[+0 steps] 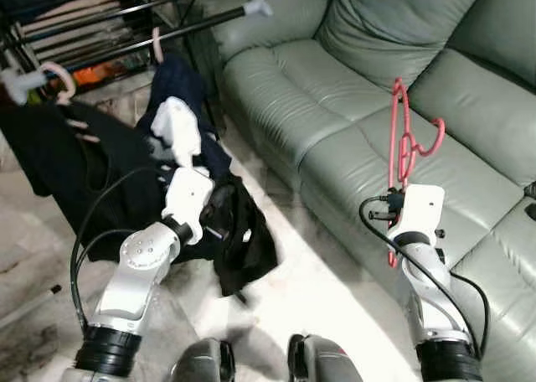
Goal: Hang hanger
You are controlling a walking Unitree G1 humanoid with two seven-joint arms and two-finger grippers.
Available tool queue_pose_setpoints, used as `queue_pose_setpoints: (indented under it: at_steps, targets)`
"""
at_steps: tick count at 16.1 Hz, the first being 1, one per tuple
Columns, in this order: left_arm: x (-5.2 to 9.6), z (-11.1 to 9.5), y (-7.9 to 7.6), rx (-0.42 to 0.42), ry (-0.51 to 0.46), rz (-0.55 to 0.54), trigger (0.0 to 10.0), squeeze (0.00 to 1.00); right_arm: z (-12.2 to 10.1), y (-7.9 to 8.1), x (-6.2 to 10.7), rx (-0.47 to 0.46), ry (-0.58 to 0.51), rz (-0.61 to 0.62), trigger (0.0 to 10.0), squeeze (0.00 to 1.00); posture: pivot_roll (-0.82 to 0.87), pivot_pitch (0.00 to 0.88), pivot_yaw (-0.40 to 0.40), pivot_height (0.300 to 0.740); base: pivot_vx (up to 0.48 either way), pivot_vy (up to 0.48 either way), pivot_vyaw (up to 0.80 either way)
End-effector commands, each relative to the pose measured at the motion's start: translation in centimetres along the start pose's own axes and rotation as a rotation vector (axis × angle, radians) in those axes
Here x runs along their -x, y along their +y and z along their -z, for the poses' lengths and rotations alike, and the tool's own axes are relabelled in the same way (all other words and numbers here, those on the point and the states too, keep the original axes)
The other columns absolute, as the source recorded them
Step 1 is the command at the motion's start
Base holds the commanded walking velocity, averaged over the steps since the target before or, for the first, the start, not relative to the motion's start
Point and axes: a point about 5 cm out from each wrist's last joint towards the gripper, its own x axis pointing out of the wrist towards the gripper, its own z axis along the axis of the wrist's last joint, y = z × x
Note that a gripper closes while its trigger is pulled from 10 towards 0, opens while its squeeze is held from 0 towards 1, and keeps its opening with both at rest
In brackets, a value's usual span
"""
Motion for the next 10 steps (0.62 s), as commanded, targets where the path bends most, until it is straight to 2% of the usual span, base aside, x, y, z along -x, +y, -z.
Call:
queue_pose_setpoints:
  at_steps: [1, 4, 6, 7, 8, 9, 10]
  targets:
    - [0.0, -1.0, -0.1, -0.081, -0.043, 0.016, 10.0, 0.00, -0.4, 0.3, -0.1, 0.000, -0.013, -0.011, 10.0, 0.00, -0.04, 0.145, -0.038, 0.740, 0.000, 0.000, 0.00]
    - [-0.4, -1.7, 0.7, -0.190, -0.073, -0.026, 10.0, 0.00, -0.3, 0.3, -0.2, 0.001, -0.008, -0.022, 10.0, 0.00, -0.04, 0.141, -0.038, 0.740, 0.000, 0.000, 0.00]
    - [-1.3, -3.5, 2.1, -0.307, -0.156, -0.105, 10.0, 0.00, -0.2, 0.7, -0.3, 0.009, 0.004, -0.073, 10.0, 0.00, -0.04, 0.135, -0.037, 0.740, 0.000, 0.000, 0.00]
    - [-1.6, -4.2, 2.6, -0.320, -0.182, -0.129, 10.0, 0.00, -0.3, 0.9, -0.4, 0.012, 0.003, -0.090, 10.0, 0.00, -0.04, 0.134, -0.035, 0.740, 0.000, 0.000, 0.00]
    - [-2.0, -4.8, 3.0, -0.324, -0.204, -0.152, 10.0, 0.00, -0.2, 1.3, -0.5, 0.007, 0.014, -0.125, 10.0, 0.00, -0.04, 0.130, -0.034, 0.740, 0.000, 0.000, 0.00]
    - [-2.5, -5.6, 3.1, -0.364, -0.234, -0.127, 10.0, 0.00, -0.5, 2.1, -0.6, 0.016, 0.006, -0.221, 10.0, 0.00, -0.04, 0.128, -0.031, 0.740, 0.000, 0.000, 0.00]
    - [-2.8, -6.2, 3.1, -0.465, -0.267, -0.092, 10.0, 0.00, -0.7, 2.4, -0.7, 0.048, 0.008, -0.294, 10.0, 0.00, -0.04, 0.126, -0.030, 0.740, 0.000, 0.000, 0.00]
